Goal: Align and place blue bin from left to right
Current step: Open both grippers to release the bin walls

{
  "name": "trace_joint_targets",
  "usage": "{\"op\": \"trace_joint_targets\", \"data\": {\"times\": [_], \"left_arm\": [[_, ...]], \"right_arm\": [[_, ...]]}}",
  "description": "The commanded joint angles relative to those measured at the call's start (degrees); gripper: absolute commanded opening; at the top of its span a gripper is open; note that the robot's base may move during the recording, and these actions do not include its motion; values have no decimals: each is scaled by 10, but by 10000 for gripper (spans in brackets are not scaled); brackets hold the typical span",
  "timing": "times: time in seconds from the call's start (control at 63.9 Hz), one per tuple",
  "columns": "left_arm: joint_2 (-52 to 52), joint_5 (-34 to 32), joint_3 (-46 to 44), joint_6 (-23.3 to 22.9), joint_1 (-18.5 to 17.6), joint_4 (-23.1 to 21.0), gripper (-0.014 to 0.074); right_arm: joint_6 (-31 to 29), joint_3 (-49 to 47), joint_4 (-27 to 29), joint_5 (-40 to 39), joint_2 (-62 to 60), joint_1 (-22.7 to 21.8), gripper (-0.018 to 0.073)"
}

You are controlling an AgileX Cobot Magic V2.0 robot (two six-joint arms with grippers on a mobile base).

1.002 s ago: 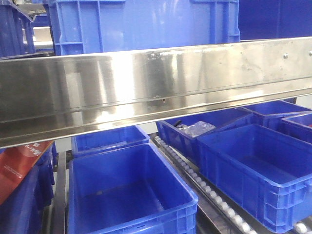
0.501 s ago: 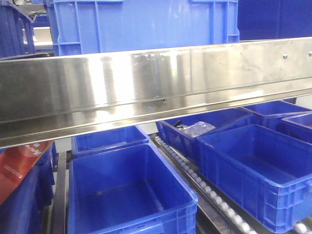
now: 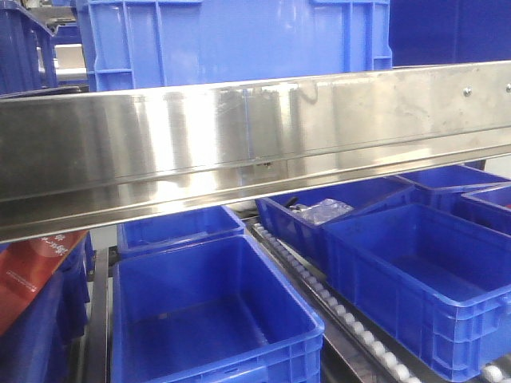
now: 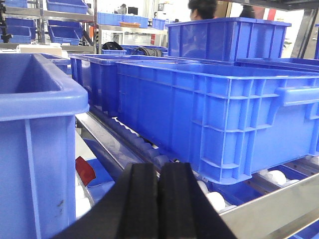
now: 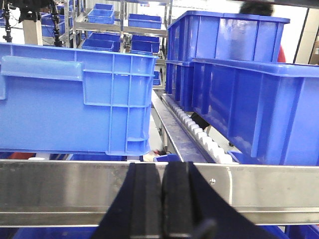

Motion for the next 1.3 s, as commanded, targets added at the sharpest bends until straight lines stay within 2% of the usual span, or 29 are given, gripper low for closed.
{"op": "trace_joint_targets", "data": {"times": [0.0, 0.344, 0.391, 0.438, 0.47, 0.532, 0.611, 0.736, 0.877, 0.955, 1.002, 1.284], "left_arm": [[-4, -11, 1, 1, -3, 1, -111], [-4, -12, 3, 1, -3, 3, -111], [-4, -13, 9, 1, -2, 19, -111], [-7, -7, 20, 0, 4, 80, -111], [-11, -15, 29, -15, 11, 101, -111], [-23, -42, 55, -40, 30, 101, -111], [-45, -76, 95, -40, 58, 86, -111], [-46, -124, 166, -38, 100, 38, -111], [-46, -213, 250, 26, 130, -23, -111], [-46, -271, 274, 27, 136, -39, -111], [-46, -238, 274, 27, 136, -40, -111], [-46, -251, 274, 27, 136, -36, -111]], "right_arm": [[-4, 0, -6, -15, -4, -3, -154], [-4, 0, -6, -15, -4, -3, -154], [-4, 0, -6, -15, -4, -3, -154], [-4, 0, -6, -15, -4, -3, -154], [-4, 0, -6, -15, -4, -3, -154], [-4, 0, -6, -15, -4, -3, -154], [-4, 0, -6, -15, -4, -3, -154], [-4, 0, -6, -15, -4, -3, -154], [-4, 0, -6, -15, -4, -3, -154], [-4, 0, -6, -15, -4, -3, -154], [-4, 0, -6, -15, -4, -3, -154], [-4, 0, -6, -15, -4, -3, -154]]}}
